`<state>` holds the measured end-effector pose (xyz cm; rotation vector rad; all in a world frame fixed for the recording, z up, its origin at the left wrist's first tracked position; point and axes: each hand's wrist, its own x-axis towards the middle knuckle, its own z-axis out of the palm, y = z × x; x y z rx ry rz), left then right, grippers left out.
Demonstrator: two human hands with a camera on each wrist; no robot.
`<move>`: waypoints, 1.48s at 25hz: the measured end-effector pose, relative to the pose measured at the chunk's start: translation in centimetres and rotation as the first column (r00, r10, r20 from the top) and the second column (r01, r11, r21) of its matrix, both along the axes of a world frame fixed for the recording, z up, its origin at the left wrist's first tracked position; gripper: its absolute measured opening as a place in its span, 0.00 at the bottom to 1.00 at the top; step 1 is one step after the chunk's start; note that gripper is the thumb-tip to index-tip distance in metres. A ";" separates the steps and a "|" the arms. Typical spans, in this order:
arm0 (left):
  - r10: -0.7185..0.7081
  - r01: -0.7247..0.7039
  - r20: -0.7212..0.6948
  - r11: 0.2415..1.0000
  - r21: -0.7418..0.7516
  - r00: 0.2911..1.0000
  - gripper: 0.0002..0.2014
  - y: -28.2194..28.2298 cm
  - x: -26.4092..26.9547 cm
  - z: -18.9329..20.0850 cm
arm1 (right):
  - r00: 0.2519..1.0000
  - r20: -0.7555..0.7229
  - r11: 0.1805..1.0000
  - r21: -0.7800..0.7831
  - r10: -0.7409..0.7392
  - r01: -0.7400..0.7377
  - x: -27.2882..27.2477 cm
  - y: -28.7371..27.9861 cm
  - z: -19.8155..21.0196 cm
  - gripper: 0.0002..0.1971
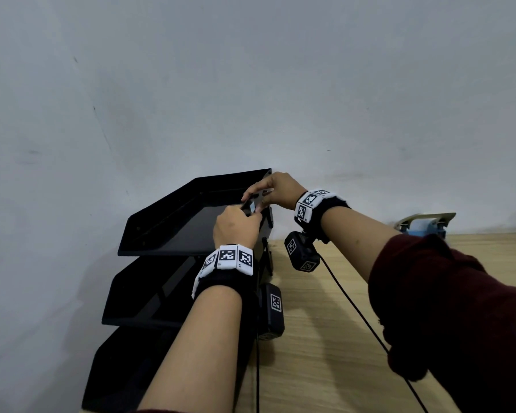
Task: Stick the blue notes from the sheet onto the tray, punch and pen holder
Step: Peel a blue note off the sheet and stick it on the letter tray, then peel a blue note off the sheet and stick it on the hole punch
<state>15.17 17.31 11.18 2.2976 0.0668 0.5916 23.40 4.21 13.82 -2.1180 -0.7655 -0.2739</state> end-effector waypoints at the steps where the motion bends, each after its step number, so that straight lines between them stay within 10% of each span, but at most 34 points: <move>1: 0.000 0.000 -0.008 1.000 0.006 1.000 0.16 0.0 0.0 0.0 | 1.000 -0.002 1.000 -0.002 0.000 0.000 -0.1 0.0 -0.1 0.20; 14: 0.018 -0.018 -0.021 1.000 -0.012 1.000 0.16 -0.6 -1.6 0.6 | 0.982 -0.073 0.979 -0.112 -0.177 0.168 -5.1 -0.3 -0.4 0.31; 26: 0.031 -0.019 0.058 0.982 -0.187 0.998 0.25 -0.3 -3.2 1.2 | 0.854 -0.405 0.937 -0.259 -0.327 0.235 -13.1 -9.8 -2.6 0.12; 31: 0.128 -0.126 0.185 0.992 -0.021 0.974 0.22 -2.4 -6.7 1.6 | 0.805 -0.443 0.908 -0.322 -0.394 0.268 -16.7 -13.9 -3.4 0.08; 37: -0.148 0.117 0.218 0.982 0.148 0.965 0.15 -6.8 -10.3 -0.3 | 0.752 -0.457 0.876 -0.333 -0.475 0.350 -22.0 -16.7 -4.2 0.07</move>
